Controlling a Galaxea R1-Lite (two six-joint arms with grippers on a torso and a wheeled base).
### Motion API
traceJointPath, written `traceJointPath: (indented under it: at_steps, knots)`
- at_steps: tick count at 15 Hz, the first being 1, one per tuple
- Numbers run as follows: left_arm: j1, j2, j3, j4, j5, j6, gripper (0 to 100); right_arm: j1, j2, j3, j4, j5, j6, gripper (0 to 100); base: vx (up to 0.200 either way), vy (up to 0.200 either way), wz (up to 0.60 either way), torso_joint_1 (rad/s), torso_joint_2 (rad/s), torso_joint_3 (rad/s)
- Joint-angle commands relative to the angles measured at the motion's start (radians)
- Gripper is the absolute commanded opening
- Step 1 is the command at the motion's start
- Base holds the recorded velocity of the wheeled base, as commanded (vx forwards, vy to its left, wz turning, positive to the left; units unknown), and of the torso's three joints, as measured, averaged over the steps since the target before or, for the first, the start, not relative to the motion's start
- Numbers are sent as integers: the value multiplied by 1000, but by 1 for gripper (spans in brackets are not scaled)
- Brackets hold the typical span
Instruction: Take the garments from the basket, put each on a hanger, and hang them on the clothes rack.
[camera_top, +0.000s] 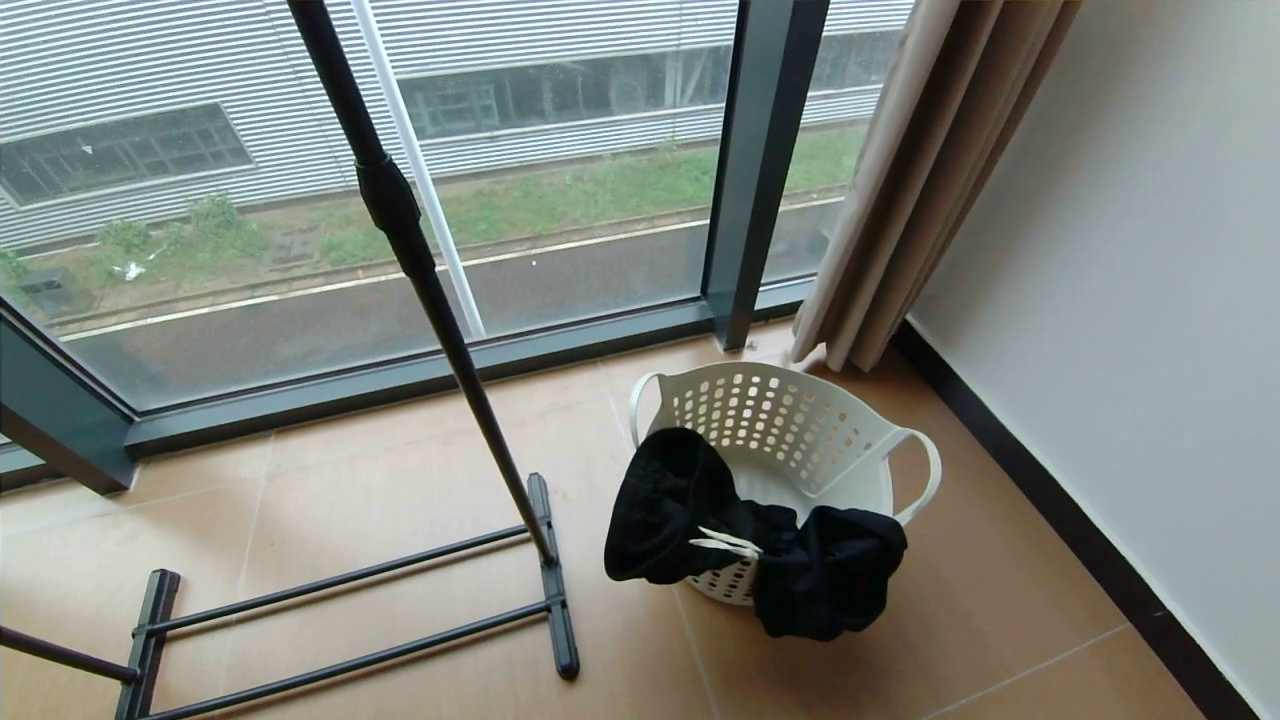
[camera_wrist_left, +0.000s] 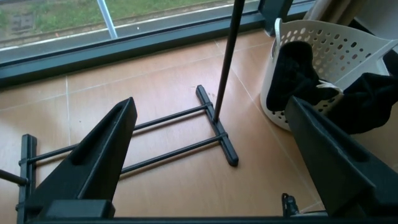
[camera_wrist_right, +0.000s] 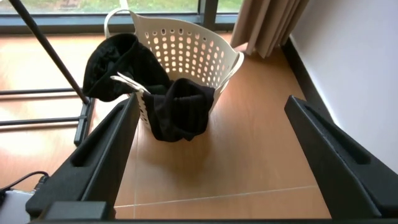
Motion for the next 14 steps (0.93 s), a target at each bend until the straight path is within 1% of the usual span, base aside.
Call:
traceJointPath:
  at_steps: [1, 9, 11, 14]
  knots:
    - [0, 1, 0, 0, 0, 0, 100, 0, 0, 0, 0, -1, 0, 100, 0, 0, 0, 7, -2, -193]
    - [0, 0, 2, -2, 2, 0, 100, 0, 0, 1, -3, -5, 6, 100, 0, 0, 0, 3, 4, -193]
    - [0, 0, 2, -2, 2, 2, 100, 0, 0, 1, 0, -2, -3, 100, 0, 0, 0, 5, 5, -100]
    - [0, 0, 2, -2, 2, 0, 100, -2, 18, -7, 14, -7, -16, 100, 0, 0, 0, 0, 0, 0]
